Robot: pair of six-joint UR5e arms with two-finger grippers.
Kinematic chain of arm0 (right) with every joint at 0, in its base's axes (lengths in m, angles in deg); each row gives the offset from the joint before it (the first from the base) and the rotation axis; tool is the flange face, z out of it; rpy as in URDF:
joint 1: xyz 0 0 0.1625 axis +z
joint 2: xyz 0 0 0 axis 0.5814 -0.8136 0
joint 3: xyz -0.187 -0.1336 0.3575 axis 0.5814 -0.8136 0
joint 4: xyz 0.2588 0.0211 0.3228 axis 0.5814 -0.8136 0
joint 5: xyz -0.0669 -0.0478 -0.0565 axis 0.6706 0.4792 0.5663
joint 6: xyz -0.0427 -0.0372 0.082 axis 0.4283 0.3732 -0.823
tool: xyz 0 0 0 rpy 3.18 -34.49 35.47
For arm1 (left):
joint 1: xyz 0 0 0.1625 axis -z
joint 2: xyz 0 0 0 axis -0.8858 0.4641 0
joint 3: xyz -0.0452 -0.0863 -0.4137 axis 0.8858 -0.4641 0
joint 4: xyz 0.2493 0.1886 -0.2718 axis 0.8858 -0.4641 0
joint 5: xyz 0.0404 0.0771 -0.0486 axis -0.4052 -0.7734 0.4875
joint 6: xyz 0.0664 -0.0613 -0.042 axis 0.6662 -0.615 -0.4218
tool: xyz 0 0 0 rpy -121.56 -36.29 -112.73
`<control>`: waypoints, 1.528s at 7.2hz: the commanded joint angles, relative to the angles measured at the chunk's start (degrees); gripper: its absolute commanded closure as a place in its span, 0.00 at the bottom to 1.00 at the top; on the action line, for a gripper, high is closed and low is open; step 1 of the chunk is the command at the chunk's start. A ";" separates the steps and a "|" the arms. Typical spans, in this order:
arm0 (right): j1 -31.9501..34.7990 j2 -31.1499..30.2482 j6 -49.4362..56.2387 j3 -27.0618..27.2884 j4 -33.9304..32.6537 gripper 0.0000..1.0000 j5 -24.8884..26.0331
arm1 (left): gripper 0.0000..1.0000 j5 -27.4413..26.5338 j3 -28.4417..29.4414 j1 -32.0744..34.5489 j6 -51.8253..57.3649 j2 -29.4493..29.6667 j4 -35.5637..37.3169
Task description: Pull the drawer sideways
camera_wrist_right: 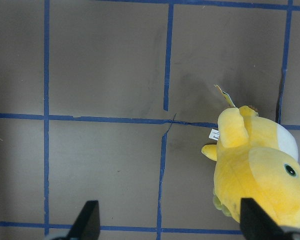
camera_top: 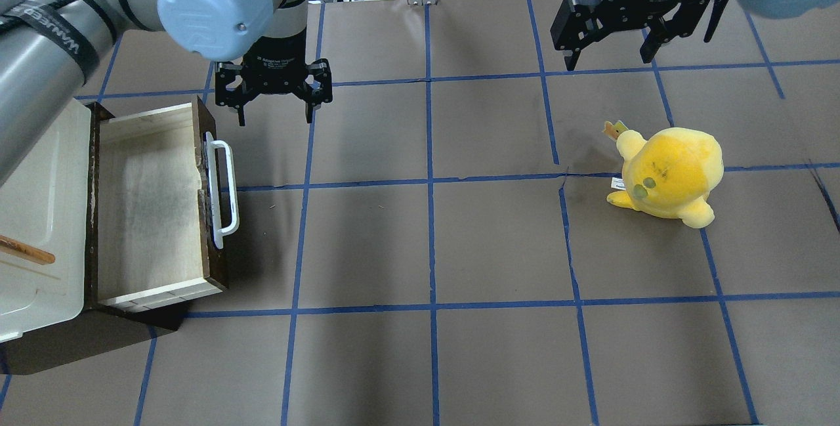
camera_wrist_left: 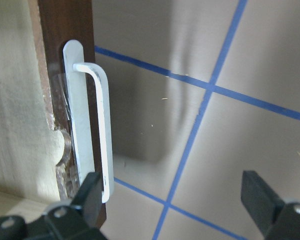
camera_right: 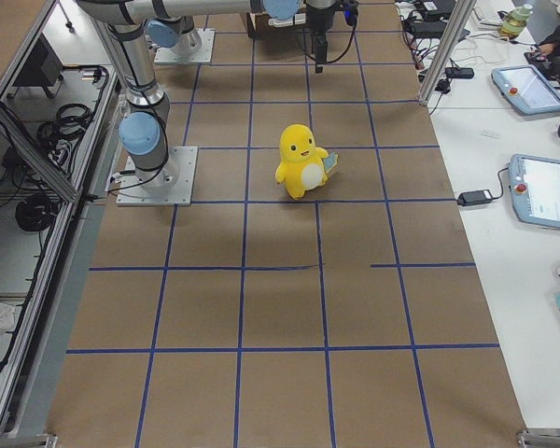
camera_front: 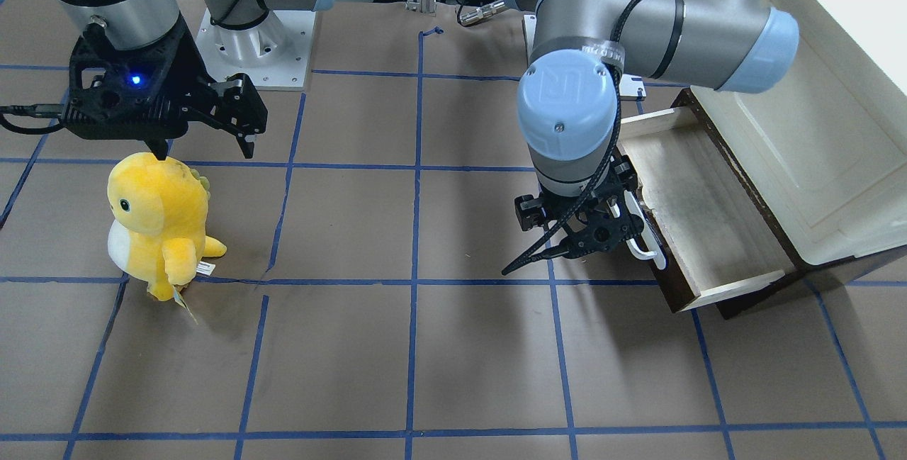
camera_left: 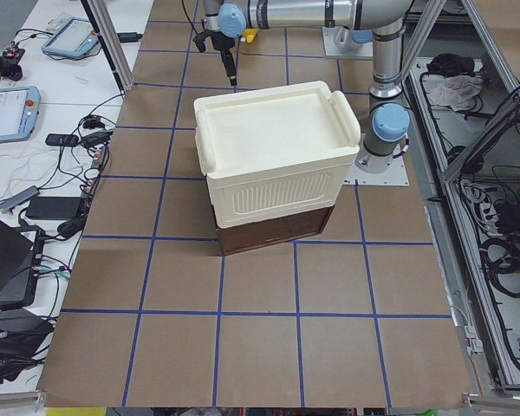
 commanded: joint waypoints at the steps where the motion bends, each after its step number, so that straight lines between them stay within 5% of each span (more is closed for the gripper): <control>1: 0.00 0.00 -0.01 0.00 0.00 0.00 0.02 | 0.00 10.72 2.17 -5.13 5.86 -4.46 0.78; 3: 0.00 0.00 -0.01 0.00 0.00 0.00 -0.06 | 0.00 15.32 1.21 -10.16 12.25 -7.46 0.79; 11: 0.00 0.00 -0.01 0.00 0.00 0.00 -0.06 | 0.00 13.31 -9.69 -13.34 19.75 -16.61 8.35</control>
